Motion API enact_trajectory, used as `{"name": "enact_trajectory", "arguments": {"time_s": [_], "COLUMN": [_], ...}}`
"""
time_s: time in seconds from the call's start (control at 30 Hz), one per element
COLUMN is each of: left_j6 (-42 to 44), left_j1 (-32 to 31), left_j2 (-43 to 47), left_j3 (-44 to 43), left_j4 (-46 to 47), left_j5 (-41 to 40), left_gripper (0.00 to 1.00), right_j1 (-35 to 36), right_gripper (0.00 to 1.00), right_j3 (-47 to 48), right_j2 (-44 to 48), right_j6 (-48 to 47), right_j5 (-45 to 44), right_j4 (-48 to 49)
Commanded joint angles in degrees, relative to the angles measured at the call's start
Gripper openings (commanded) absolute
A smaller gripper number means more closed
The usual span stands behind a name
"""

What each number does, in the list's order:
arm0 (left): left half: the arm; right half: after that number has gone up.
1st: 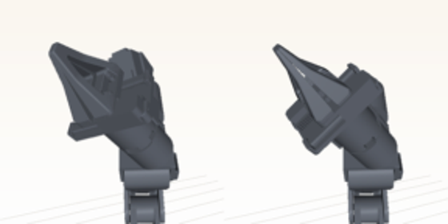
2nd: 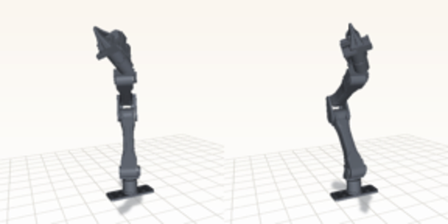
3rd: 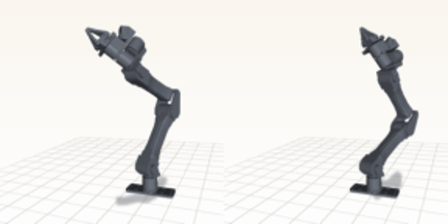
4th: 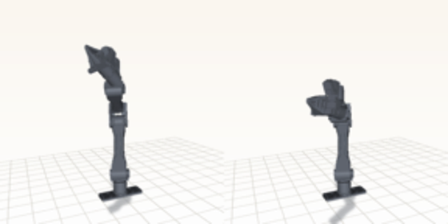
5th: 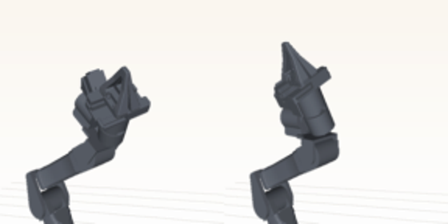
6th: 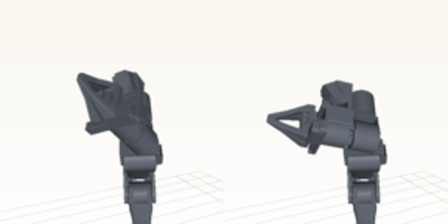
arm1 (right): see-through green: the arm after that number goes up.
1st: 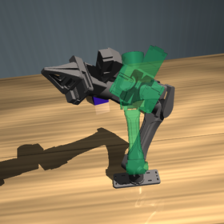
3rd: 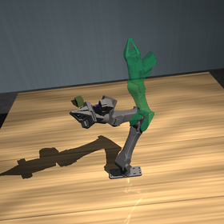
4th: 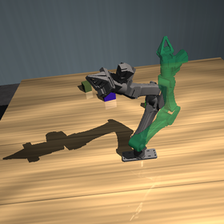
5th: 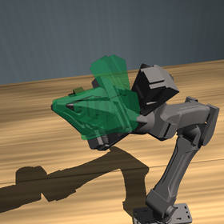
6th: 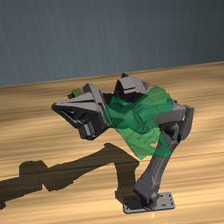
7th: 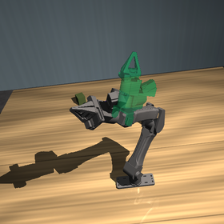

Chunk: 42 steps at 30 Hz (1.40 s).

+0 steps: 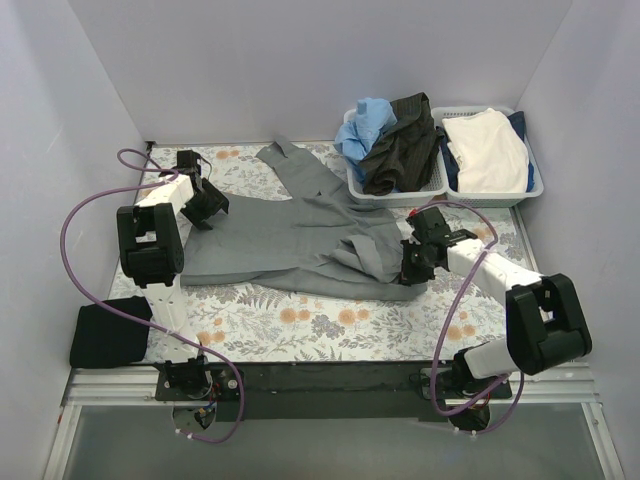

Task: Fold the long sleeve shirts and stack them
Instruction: Flatten the shirt out

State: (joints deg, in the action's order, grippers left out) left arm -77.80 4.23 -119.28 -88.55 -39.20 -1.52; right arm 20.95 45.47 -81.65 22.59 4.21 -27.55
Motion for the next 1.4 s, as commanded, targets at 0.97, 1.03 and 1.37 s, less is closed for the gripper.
{"name": "enact_trajectory", "arguments": {"time_s": [0.97,1.03,1.37], "left_j6": [-0.07,0.02,-0.07], "left_j1": [0.6,0.6,0.69], "left_j2": [0.28,0.37,0.28], "left_j3": [2.42,2.42,2.51], "left_j4": [-4.13,-4.22,-4.04], "left_j5": [-3.76,-3.84,-3.49], "left_gripper": [0.61,0.61,0.61], "right_j1": [-1.79,-2.23,-5.48], "right_gripper": [0.44,0.51,0.59], "right_j3": [-2.59,-2.14,-6.45], "right_j2": [20.48,19.95,11.79], "right_j6": [0.79,0.62,0.97], "right_j5": [1.16,0.54,8.27], "right_j4": [-19.03,-17.2,-2.97]}}
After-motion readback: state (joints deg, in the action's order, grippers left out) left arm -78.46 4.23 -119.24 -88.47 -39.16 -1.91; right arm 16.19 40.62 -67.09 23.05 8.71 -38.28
